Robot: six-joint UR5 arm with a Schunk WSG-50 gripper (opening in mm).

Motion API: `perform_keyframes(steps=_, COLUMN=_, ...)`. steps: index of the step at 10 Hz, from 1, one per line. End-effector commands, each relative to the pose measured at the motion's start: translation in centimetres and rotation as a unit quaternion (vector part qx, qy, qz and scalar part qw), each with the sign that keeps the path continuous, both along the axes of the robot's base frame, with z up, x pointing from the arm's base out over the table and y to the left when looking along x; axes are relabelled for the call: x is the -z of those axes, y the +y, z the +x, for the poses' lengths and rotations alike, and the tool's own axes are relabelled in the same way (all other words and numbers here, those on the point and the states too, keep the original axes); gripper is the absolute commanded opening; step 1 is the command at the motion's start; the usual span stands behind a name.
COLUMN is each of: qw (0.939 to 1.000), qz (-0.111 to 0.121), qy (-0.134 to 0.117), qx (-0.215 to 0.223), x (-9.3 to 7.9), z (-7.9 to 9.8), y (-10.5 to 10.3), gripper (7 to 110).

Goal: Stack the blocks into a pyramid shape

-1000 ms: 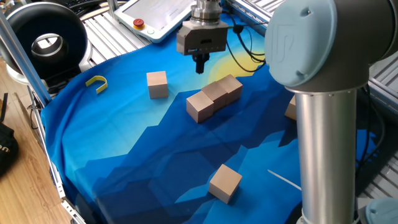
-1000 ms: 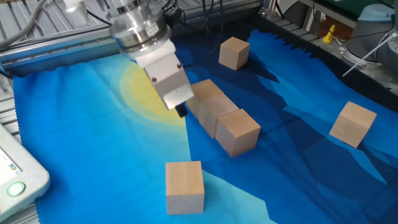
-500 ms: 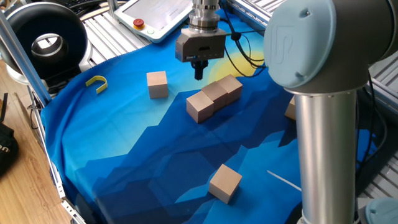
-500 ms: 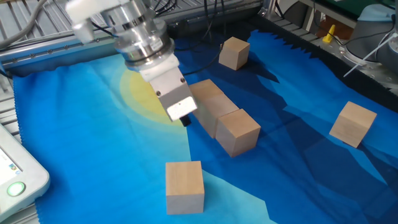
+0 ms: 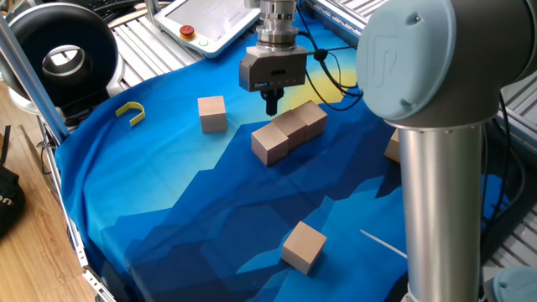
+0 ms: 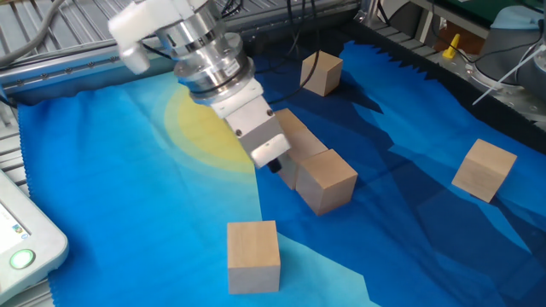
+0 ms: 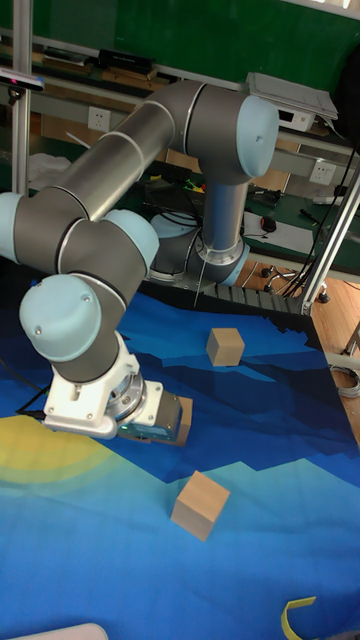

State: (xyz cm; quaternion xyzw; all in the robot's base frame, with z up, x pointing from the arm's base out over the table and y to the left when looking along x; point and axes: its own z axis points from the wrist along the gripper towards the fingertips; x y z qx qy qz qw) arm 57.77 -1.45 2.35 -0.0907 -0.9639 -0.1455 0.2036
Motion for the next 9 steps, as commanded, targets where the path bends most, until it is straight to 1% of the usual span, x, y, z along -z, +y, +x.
perform_keyframes(steps=1, qw=0.9999, qz=0.012, qy=0.007, qx=-0.003, x=-0.24, z=-0.67, y=0.60, gripper=7)
perform_keyframes(steps=6, qw=0.9999, qz=0.013, qy=0.007, qx=-0.002, x=-0.21, z=-0.89, y=0.75, gripper=7)
perform_keyframes(steps=9, qw=0.9999, qz=0.009, qy=0.012, qx=-0.002, x=-0.19, z=-1.08, y=0.58, gripper=7)
